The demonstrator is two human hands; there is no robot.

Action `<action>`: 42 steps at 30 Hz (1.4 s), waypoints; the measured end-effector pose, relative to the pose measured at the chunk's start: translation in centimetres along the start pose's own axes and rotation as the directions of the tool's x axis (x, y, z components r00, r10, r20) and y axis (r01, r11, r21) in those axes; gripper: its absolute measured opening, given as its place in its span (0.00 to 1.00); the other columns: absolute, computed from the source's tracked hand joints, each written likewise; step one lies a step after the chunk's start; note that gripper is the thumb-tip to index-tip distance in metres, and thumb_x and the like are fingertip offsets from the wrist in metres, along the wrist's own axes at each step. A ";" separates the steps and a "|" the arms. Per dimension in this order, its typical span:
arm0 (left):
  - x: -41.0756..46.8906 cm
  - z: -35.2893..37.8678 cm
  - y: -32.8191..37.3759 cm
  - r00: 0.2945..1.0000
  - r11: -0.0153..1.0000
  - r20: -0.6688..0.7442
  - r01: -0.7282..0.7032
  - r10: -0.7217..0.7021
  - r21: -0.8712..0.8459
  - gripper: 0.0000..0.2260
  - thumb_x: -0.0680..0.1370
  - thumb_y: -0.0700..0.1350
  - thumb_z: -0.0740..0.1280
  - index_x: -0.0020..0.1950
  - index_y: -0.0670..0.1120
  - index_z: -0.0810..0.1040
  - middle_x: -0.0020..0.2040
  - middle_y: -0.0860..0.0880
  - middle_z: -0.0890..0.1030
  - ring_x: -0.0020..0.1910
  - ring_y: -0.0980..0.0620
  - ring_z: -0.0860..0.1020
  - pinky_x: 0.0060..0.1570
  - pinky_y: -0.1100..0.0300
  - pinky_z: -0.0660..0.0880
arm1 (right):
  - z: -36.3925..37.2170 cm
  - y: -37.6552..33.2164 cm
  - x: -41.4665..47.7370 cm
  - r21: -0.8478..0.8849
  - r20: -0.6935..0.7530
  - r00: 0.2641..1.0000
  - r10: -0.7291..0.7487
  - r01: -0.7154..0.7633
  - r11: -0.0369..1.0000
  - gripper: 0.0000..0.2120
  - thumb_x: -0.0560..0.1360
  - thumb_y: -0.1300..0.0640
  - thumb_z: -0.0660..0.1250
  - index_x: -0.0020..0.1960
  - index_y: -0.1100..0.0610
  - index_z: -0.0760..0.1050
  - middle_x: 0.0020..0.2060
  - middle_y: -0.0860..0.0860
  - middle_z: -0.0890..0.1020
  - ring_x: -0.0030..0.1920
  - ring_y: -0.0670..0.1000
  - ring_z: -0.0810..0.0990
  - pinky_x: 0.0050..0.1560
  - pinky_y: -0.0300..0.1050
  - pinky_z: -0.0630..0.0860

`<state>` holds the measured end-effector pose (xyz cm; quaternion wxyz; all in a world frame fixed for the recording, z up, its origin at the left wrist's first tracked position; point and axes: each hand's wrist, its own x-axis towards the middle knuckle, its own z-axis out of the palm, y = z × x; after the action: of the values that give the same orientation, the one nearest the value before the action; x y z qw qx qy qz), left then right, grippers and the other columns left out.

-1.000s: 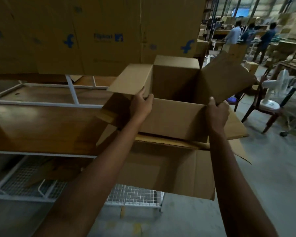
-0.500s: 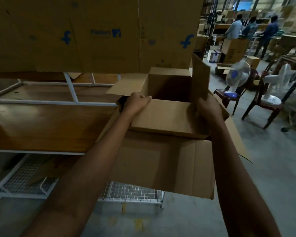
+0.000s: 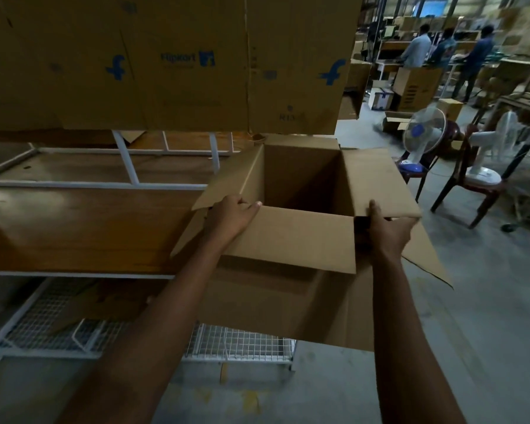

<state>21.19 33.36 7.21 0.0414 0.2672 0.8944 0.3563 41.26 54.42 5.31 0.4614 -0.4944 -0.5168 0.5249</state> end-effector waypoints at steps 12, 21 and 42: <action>-1.9 -0.1 -0.5 0.955 0.936 -0.197 -0.154 0.223 0.316 0.20 0.81 0.63 0.62 0.65 0.55 0.81 0.53 0.52 0.85 0.48 0.52 0.82 0.44 0.55 0.79 | 5.1 -1.5 -5.0 -0.471 0.348 0.716 -0.605 0.691 0.548 0.22 0.81 0.53 0.65 0.74 0.51 0.69 0.78 0.56 0.65 0.77 0.61 0.63 0.73 0.65 0.66; -0.9 -1.1 -1.6 0.892 0.937 -0.332 -0.220 0.306 0.271 0.18 0.81 0.58 0.64 0.68 0.53 0.77 0.65 0.48 0.77 0.62 0.48 0.76 0.54 0.51 0.80 | 11.0 1.6 -10.3 -0.409 0.551 0.628 -0.549 0.777 0.478 0.24 0.80 0.43 0.53 0.74 0.48 0.67 0.78 0.54 0.66 0.78 0.59 0.60 0.75 0.60 0.60; -1.4 -28.4 -41.1 0.897 0.931 -0.433 0.230 -0.090 0.283 0.17 0.79 0.54 0.67 0.67 0.52 0.79 0.65 0.48 0.80 0.64 0.44 0.77 0.57 0.46 0.79 | 46.5 5.8 -45.9 0.081 0.904 0.144 -0.403 0.866 0.493 0.21 0.81 0.46 0.61 0.70 0.54 0.72 0.69 0.56 0.74 0.69 0.61 0.71 0.66 0.60 0.72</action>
<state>-3.55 -9.65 1.01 -0.1638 0.1136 0.9483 0.2469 -0.97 4.51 0.38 0.1954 0.0160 -0.9379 0.2861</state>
